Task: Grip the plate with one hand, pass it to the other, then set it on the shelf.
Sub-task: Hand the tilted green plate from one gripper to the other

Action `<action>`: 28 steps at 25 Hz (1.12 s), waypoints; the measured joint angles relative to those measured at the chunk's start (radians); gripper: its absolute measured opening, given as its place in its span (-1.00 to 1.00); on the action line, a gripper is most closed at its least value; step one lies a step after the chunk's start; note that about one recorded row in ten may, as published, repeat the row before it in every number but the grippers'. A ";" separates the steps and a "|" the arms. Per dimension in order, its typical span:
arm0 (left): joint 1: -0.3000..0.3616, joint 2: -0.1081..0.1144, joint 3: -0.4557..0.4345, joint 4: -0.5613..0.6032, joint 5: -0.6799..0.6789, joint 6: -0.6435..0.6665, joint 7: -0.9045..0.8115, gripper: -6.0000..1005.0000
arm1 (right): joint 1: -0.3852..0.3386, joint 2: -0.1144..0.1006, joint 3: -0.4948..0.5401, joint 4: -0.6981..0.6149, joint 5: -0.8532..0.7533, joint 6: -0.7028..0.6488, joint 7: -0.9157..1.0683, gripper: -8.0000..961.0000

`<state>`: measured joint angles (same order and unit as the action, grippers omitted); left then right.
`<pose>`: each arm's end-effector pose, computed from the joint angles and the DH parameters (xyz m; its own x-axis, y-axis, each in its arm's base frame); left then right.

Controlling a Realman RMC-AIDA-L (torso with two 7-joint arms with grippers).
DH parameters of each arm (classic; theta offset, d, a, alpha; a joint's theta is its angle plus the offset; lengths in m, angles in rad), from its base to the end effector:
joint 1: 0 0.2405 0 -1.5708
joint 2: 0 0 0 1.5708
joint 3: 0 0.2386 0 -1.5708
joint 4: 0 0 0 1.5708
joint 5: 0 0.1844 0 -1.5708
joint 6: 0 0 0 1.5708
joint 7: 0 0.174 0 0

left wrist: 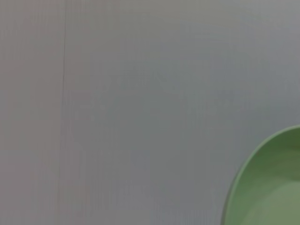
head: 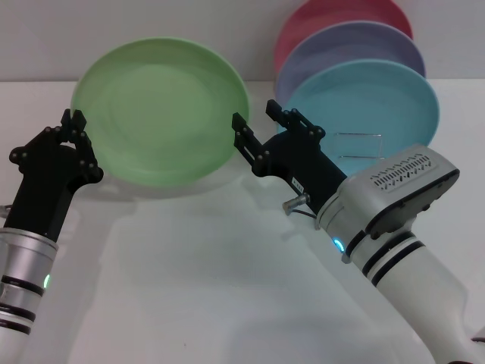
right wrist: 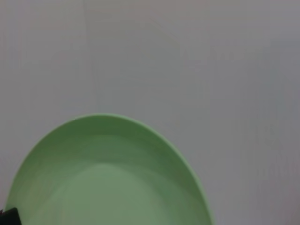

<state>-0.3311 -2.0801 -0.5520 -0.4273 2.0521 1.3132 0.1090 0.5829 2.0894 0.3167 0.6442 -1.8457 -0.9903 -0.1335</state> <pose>-0.2437 0.3099 -0.0165 0.6867 -0.1924 0.7010 0.6706 -0.2046 -0.7130 0.1501 0.3328 -0.1038 0.6359 -0.0316 -0.7711 -0.6679 -0.5230 -0.5294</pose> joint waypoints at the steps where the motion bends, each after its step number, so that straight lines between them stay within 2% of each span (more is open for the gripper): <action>1: 0.000 0.000 0.000 -0.001 0.000 0.000 0.001 -0.79 | 0.000 0.000 0.000 0.000 -0.001 0.000 0.000 0.00; 10: 0.000 0.000 0.012 -0.010 -0.003 0.003 0.011 -0.78 | 0.004 0.000 0.001 -0.004 -0.006 0.011 0.000 -0.04; 16: 0.000 0.000 0.012 -0.010 -0.003 0.003 0.012 -0.78 | 0.008 0.000 0.001 -0.009 -0.003 0.015 0.000 -0.15; 22: 0.000 0.000 0.012 -0.011 0.000 0.003 0.012 -0.77 | 0.013 0.000 0.002 -0.009 0.000 0.027 0.000 -0.15; 28: 0.000 0.000 0.015 -0.011 0.001 0.000 0.012 -0.77 | 0.016 0.000 0.002 -0.009 -0.001 0.027 0.000 -0.32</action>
<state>-0.3313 -2.0801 -0.5365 -0.4387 2.0526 1.3135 0.1212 0.5988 2.0893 0.3191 0.6349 -1.8467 -0.9630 -0.1335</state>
